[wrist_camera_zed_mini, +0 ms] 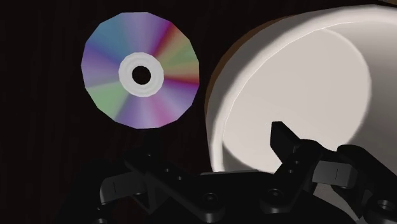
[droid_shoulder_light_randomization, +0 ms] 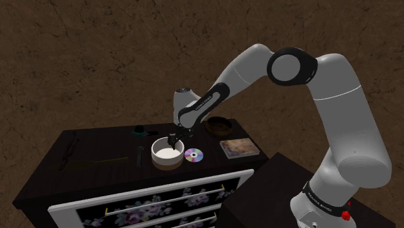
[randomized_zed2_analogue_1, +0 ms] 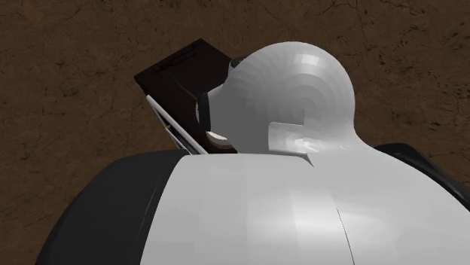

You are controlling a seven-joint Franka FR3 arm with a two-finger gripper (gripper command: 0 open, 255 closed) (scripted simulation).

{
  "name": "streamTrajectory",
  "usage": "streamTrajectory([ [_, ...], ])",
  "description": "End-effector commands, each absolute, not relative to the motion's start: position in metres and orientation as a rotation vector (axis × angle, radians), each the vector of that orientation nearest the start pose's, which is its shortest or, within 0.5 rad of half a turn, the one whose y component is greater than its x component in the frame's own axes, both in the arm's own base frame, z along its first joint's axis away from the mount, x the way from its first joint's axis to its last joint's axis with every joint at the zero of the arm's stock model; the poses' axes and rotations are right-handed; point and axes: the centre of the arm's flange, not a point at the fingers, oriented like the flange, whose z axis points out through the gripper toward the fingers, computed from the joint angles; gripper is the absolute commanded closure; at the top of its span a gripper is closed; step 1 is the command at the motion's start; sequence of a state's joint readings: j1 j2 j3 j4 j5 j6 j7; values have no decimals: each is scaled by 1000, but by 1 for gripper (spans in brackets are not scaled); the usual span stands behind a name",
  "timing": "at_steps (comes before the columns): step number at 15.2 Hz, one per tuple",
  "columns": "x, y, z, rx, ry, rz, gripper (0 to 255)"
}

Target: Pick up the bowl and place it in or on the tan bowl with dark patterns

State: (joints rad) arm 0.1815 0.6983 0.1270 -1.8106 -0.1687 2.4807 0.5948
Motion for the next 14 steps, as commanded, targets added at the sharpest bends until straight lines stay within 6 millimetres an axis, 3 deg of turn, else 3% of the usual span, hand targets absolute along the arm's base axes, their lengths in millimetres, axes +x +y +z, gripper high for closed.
streamTrajectory([
  [1, 616, 192, 154, -3155, 286, 12, 0],
  [5, 616, 192, 154, -3155, 286, 12, 0],
  [6, 616, 192, 154, -3155, 286, 12, 255],
  [14, 616, 192, 154, -3155, 286, 12, 255],
])
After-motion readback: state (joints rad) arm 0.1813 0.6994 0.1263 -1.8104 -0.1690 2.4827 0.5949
